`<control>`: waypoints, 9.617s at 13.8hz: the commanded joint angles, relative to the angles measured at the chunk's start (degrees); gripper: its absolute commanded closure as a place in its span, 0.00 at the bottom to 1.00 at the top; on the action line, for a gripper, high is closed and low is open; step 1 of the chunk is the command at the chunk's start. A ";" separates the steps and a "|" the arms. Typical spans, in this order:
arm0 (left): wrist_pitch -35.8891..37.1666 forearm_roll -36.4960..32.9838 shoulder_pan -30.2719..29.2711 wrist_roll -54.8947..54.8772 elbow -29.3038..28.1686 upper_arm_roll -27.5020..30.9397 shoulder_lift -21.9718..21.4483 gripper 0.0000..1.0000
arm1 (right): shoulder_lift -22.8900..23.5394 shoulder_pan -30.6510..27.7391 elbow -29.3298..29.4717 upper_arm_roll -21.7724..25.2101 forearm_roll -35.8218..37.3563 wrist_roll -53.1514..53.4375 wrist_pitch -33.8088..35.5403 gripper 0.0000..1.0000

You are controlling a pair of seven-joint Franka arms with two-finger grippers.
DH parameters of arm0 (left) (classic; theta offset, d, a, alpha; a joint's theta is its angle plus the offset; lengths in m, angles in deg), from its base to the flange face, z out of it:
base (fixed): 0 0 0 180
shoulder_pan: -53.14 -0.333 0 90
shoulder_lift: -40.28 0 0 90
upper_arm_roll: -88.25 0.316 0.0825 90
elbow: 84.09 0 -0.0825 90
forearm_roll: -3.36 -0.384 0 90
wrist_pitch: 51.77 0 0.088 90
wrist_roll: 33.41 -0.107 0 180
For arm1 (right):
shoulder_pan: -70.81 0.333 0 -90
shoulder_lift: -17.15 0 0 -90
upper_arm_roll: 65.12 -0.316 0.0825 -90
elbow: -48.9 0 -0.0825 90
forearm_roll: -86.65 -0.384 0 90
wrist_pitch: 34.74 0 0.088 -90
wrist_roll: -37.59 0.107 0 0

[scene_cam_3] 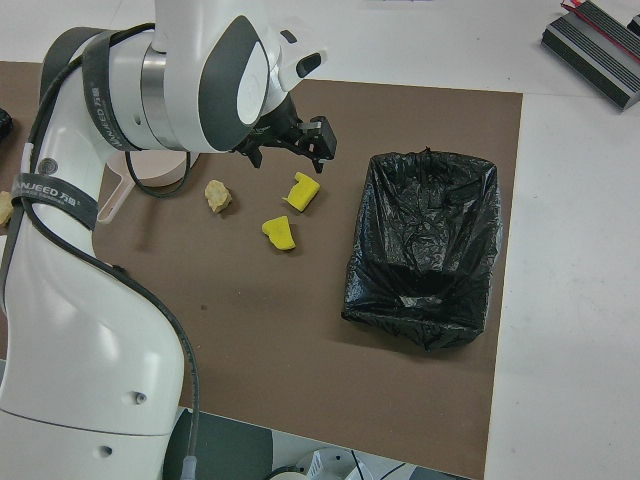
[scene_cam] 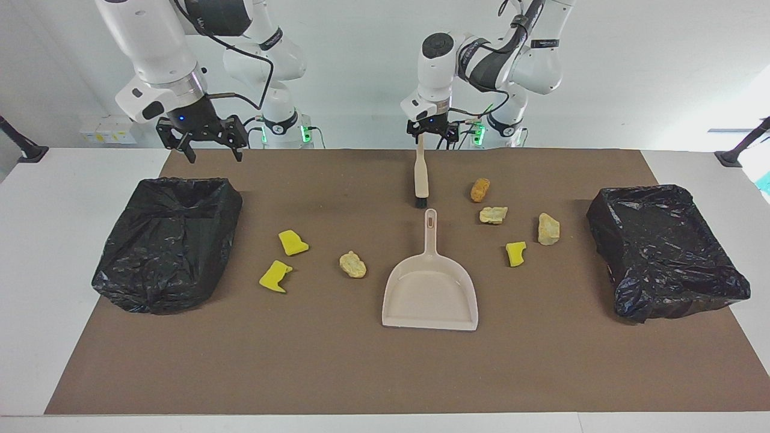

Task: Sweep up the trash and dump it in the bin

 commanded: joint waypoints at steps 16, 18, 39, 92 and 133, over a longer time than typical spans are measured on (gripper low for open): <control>-9.72 5.14 6.85 6.06 -5.45 0.96 2.29 0.00 | 10.89 12.12 -3.23 -4.62 -9.32 6.16 -15.82 0.00; -9.64 5.14 6.85 6.06 -5.45 0.96 2.29 0.00 | 11.32 14.14 -4.64 -4.62 -9.41 9.34 -18.64 0.00; 2.39 4.79 5.18 13.62 -1.58 1.49 1.41 1.00 | 29.17 33.67 -2.10 -4.44 -2.74 48.46 -39.74 0.13; 0.21 -6.47 -39.22 -21.19 9.23 1.31 14.24 1.00 | 8.34 20.40 -21.08 -4.44 7.82 -60.96 -25.77 1.00; 24.81 14.63 -15.54 33.04 7.49 1.23 -1.74 1.00 | 9.04 21.10 -22.75 -4.36 8.95 -59.37 -27.44 1.00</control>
